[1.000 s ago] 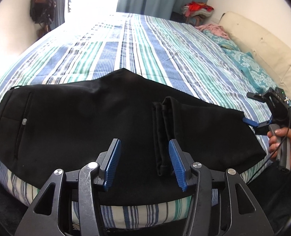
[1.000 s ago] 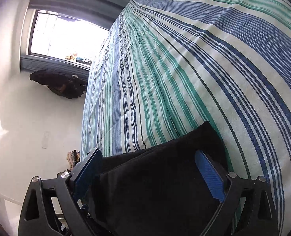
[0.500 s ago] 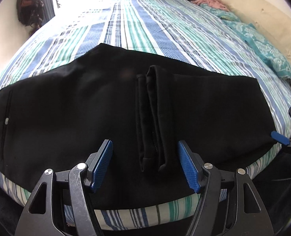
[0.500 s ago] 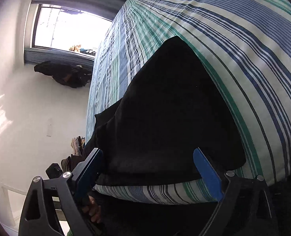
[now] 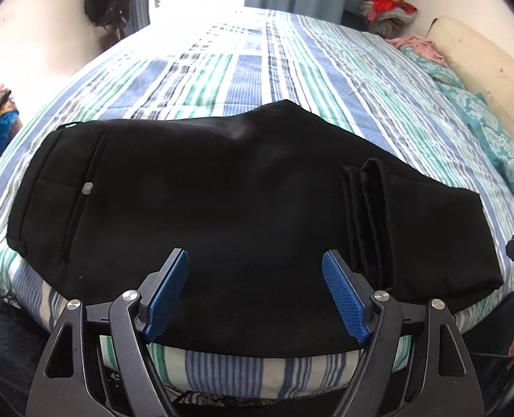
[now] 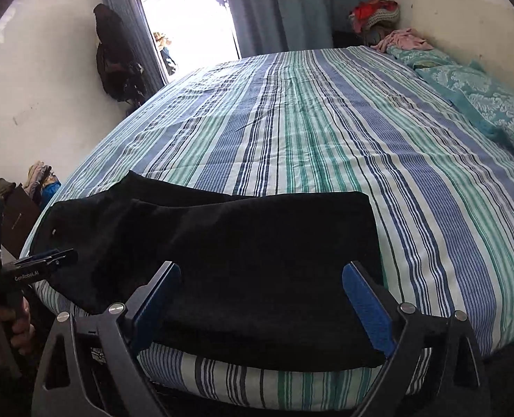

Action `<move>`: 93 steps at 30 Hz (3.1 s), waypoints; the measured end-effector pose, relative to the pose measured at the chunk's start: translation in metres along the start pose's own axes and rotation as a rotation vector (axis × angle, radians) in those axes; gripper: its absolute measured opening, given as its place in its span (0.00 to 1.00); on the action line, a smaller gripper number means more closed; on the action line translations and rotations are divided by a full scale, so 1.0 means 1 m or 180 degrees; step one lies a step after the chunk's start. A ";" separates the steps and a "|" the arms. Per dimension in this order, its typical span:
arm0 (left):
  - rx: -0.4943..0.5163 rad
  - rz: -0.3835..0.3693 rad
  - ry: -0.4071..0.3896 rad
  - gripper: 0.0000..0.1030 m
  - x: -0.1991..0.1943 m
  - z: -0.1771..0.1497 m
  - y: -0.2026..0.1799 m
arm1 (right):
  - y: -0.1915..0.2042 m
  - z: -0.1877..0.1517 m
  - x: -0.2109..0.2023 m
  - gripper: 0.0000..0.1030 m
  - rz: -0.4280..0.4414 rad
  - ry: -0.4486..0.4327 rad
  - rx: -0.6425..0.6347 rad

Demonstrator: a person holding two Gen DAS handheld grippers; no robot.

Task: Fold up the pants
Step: 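Move the left gripper to the trouser waistband end and close on it, then lift the waistband end with the left gripper, fold it over, open, then close the right gripper on the edge of the folded trousers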

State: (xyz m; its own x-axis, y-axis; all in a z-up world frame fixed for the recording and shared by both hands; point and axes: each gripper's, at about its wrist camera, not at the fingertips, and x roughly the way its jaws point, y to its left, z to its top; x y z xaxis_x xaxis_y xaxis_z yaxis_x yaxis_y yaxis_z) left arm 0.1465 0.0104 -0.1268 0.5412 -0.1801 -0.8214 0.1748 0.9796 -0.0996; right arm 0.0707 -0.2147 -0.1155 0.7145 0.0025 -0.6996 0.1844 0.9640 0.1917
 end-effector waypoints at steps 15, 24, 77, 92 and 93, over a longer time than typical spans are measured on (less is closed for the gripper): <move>-0.0850 0.0053 0.0054 0.86 -0.007 0.056 0.150 | 0.010 -0.004 0.004 0.98 0.0124 0.0010 -0.0160; -0.1345 -0.0364 0.0637 0.87 0.050 0.066 0.250 | 0.020 -0.007 0.014 0.98 0.0259 0.0150 -0.0233; -0.0288 -0.1215 0.0102 0.69 -0.039 0.071 -0.035 | -0.062 0.007 -0.020 0.98 0.1079 -0.0360 0.1158; -0.1226 -0.0216 -0.0070 0.68 -0.003 -0.006 0.083 | 0.054 0.009 0.064 0.32 0.1527 0.0719 0.0091; -0.1213 -0.0213 -0.0066 0.68 -0.003 -0.006 0.083 | 0.056 0.012 0.068 0.11 0.1416 0.0762 0.0043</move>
State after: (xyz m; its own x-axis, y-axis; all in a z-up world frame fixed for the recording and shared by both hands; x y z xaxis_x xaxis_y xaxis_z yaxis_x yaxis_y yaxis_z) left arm 0.1546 0.0927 -0.1355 0.5562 -0.2426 -0.7948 -0.1059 0.9279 -0.3573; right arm 0.1378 -0.1637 -0.1442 0.5514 0.4747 -0.6861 -0.0929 0.8522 0.5149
